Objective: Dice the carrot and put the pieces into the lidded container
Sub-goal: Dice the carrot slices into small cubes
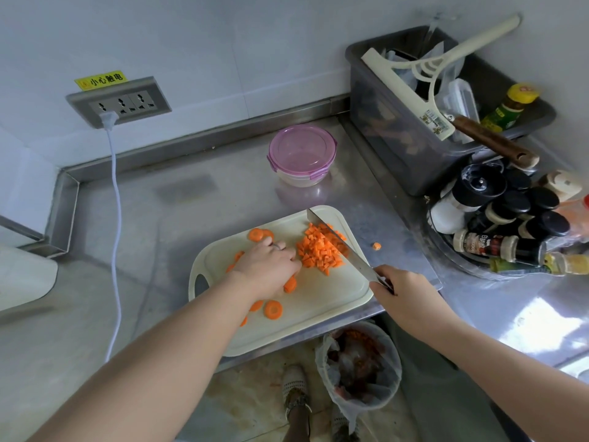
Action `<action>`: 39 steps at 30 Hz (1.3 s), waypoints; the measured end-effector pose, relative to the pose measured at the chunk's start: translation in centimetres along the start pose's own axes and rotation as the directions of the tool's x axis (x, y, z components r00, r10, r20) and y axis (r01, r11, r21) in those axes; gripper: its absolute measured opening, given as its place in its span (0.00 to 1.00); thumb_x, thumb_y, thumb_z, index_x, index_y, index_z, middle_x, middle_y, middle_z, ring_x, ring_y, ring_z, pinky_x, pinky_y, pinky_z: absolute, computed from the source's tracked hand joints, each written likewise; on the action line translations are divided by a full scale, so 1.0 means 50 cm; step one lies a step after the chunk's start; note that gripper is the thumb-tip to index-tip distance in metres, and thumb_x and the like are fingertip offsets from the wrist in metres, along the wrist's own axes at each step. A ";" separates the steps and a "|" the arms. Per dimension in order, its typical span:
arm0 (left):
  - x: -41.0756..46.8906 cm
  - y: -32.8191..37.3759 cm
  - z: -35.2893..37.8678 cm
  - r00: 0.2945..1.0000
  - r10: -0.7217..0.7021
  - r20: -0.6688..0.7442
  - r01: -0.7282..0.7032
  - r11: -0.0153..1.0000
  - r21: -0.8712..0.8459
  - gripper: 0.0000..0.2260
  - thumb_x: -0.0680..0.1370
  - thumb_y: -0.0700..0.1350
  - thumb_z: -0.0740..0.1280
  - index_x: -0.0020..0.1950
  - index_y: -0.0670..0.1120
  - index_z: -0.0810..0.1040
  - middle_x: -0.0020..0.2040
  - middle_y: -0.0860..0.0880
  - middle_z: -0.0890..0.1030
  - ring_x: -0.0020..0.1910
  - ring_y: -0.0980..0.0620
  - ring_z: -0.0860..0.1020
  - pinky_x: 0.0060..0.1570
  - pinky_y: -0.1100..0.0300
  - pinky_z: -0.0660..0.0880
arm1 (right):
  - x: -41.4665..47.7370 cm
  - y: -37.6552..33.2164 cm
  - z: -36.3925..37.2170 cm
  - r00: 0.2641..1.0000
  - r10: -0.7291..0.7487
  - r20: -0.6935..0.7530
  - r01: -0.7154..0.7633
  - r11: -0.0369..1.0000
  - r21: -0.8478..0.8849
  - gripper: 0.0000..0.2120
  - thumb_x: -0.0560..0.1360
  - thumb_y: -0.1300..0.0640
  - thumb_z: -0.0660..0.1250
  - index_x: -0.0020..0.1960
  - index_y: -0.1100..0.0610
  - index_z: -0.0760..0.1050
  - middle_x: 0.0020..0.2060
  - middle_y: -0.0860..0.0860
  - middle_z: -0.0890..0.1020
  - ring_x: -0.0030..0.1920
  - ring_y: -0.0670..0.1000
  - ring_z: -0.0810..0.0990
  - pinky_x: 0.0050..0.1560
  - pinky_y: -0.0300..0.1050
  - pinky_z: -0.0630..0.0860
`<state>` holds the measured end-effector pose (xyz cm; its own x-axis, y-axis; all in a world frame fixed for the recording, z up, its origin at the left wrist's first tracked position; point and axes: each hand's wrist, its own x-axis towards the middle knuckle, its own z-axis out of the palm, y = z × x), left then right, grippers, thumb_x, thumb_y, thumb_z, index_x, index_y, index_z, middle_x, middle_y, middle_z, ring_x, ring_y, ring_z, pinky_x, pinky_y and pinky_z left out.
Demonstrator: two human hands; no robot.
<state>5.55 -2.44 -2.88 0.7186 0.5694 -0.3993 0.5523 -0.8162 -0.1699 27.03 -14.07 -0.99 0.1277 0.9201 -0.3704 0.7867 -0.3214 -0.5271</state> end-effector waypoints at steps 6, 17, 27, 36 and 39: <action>0.000 0.033 0.004 0.989 -0.145 -0.006 0.143 0.982 -0.127 0.15 0.72 0.55 0.65 0.55 0.49 0.75 0.54 0.50 0.79 0.59 0.48 0.72 0.60 0.53 0.62 | -0.002 -0.005 0.001 1.000 0.006 0.018 -0.007 1.000 0.030 0.07 0.80 0.55 0.59 0.55 0.52 0.74 0.30 0.46 0.75 0.28 0.47 0.71 0.29 0.39 0.66; -0.010 0.105 0.008 0.789 -0.612 0.057 0.601 0.749 -0.280 0.24 0.73 0.54 0.64 0.66 0.45 0.66 0.52 0.47 0.82 0.56 0.46 0.78 0.62 0.52 0.60 | -0.017 -0.034 0.043 0.993 -0.003 0.118 -0.008 0.996 0.090 0.17 0.80 0.55 0.59 0.33 0.44 0.63 0.26 0.48 0.72 0.25 0.47 0.68 0.29 0.42 0.65; -0.044 0.078 0.011 0.716 -0.616 0.329 0.619 0.342 -0.707 0.17 0.80 0.48 0.61 0.66 0.44 0.71 0.61 0.45 0.78 0.59 0.45 0.76 0.54 0.56 0.72 | -0.035 -0.045 0.069 0.978 0.039 0.204 -0.060 0.993 0.098 0.12 0.81 0.54 0.57 0.45 0.58 0.74 0.31 0.51 0.77 0.26 0.49 0.73 0.33 0.46 0.74; -0.026 0.119 0.029 0.646 -0.673 0.361 0.484 -0.005 -0.875 0.08 0.77 0.41 0.65 0.53 0.42 0.81 0.51 0.46 0.83 0.53 0.46 0.79 0.53 0.54 0.76 | -0.024 -0.048 0.088 0.980 0.025 0.198 -0.034 0.999 0.041 0.12 0.81 0.52 0.55 0.52 0.56 0.75 0.39 0.53 0.81 0.35 0.53 0.79 0.41 0.52 0.78; -0.015 0.135 0.040 0.600 -0.709 0.369 0.414 -0.119 -0.902 0.06 0.75 0.39 0.67 0.50 0.42 0.82 0.47 0.45 0.84 0.50 0.47 0.81 0.51 0.55 0.76 | -0.013 -0.047 0.088 0.982 0.002 0.190 0.004 1.000 -0.027 0.10 0.82 0.53 0.55 0.54 0.55 0.73 0.44 0.53 0.81 0.43 0.54 0.80 0.45 0.50 0.78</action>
<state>7.87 -8.56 -5.51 -0.1163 0.8844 -0.4519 0.6129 0.4220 0.6681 22.43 -14.91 -2.89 0.0117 0.8601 -0.5100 0.8031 -0.3120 -0.5076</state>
